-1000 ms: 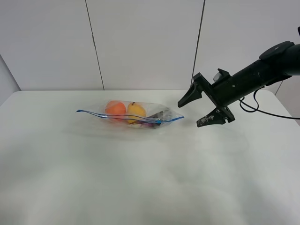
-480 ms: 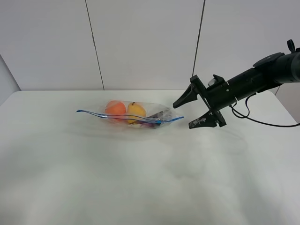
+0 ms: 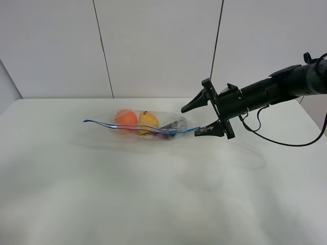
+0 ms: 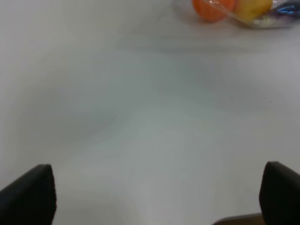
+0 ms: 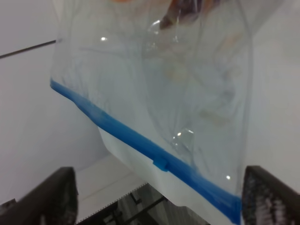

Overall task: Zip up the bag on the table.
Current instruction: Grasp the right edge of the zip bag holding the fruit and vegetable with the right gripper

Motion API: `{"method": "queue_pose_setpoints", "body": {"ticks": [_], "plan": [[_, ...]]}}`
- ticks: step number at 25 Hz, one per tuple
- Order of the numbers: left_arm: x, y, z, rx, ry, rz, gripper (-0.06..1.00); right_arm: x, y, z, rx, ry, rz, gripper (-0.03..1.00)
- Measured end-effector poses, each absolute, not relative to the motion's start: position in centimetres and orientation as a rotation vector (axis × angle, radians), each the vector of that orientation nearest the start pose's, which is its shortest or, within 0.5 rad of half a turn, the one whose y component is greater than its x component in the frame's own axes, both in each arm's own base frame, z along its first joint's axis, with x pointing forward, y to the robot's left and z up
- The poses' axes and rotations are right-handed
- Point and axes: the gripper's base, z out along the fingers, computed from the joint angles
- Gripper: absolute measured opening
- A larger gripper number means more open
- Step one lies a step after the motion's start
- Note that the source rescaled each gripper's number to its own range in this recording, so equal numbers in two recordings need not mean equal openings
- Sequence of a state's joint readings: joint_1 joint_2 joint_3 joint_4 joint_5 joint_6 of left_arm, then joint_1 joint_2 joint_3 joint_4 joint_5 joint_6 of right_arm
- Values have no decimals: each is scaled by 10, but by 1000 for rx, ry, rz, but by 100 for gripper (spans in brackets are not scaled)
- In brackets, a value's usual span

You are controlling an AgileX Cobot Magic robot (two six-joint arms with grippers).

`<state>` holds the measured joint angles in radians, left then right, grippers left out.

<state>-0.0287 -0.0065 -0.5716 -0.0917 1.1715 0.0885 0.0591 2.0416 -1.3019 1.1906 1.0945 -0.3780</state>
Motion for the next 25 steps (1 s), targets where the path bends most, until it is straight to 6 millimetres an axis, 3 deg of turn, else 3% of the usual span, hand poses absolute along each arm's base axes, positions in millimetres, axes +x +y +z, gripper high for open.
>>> {"method": "queue_pose_setpoints", "body": {"ticks": [8,22,25], "plan": [[-20,-7,288,136,2070,-73,100,381,112,172,344,2761,1507,64],[-20,-7,288,136,2070,-73,100,376,110,168,275,2836,1457,27],[-20,-7,288,136,2070,-73,100,376,109,168,277,2837,1457,23]]}}
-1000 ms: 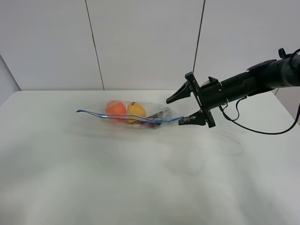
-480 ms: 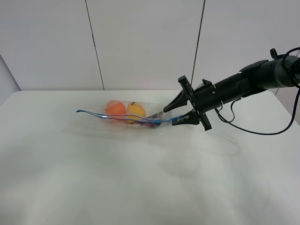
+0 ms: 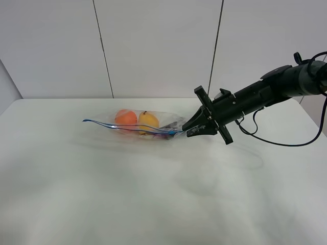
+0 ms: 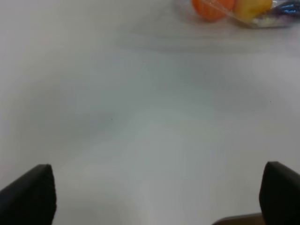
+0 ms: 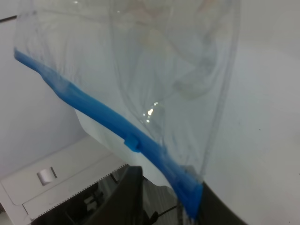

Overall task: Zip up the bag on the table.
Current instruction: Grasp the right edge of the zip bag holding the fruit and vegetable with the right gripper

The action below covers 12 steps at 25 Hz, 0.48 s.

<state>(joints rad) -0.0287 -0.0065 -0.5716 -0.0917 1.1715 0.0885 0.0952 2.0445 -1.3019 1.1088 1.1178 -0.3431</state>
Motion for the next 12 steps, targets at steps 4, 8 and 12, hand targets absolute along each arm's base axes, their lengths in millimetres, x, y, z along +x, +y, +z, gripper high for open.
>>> {"method": "queue_pose_setpoints", "body": {"ticks": [4,8,12], "plan": [[-20,-7,288,136,2070,-73,100,376,109,168,275,2839,1454,20],[-20,-7,288,136,2070,-73,100,376,109,168,272,2842,1451,9],[-20,-7,288,136,2070,-73,100,376,109,168,272,2842,1450,0]]}}
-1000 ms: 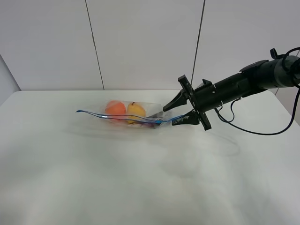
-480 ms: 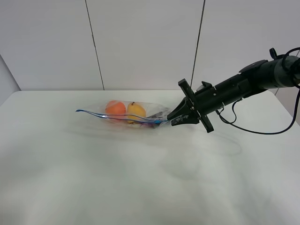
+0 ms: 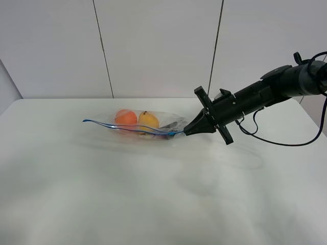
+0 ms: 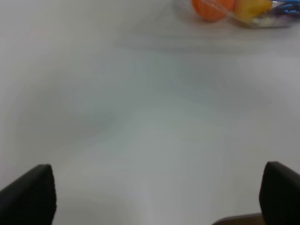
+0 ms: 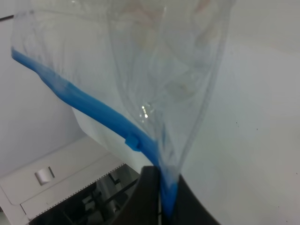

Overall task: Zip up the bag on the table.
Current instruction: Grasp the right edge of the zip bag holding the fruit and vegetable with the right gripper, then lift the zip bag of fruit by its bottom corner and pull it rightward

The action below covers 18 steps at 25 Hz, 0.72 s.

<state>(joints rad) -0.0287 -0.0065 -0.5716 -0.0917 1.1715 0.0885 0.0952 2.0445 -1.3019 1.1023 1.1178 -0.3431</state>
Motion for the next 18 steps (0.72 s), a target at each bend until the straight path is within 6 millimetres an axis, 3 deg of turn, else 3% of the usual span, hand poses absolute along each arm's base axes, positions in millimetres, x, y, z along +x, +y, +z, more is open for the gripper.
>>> {"method": "queue_pose_setpoints", "body": {"ticks": [18], "plan": [[-20,-7,288,136,2070,-73,100,376,110,169,204,2824,1457,0]]}}
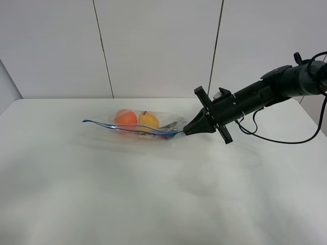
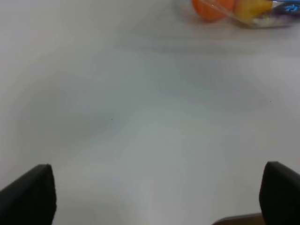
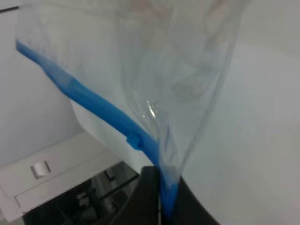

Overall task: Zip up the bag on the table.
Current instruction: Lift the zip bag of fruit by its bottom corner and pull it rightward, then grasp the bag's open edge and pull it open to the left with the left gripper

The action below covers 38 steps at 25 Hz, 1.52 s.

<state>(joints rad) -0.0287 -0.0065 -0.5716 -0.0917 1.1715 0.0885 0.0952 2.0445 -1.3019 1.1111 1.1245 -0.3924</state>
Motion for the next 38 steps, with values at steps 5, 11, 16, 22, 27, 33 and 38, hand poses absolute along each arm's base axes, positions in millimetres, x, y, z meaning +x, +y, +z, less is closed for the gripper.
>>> {"method": "queue_pose_setpoints", "body": {"ticks": [5,11,16,22,27,33,38], "plan": [[-20,-7,288,136,2070,-73,100,376,112,172,177,2779,1510,0],[-20,-7,288,136,2069,-73,100,376,112,172,168,2775,1514,0],[-20,-7,288,136,2069,-73,100,376,112,172,170,2773,1516,0],[-20,-7,291,134,2051,-67,100,376,112,172,170,2773,1516,0],[-12,-6,325,128,1912,-54,100,376,112,172,168,2772,1516,0],[42,-7,352,434,1858,184,100,376,112,172,165,2771,1516,0],[94,-8,352,958,1733,553,100,376,112,172,151,2768,1514,0]]}}
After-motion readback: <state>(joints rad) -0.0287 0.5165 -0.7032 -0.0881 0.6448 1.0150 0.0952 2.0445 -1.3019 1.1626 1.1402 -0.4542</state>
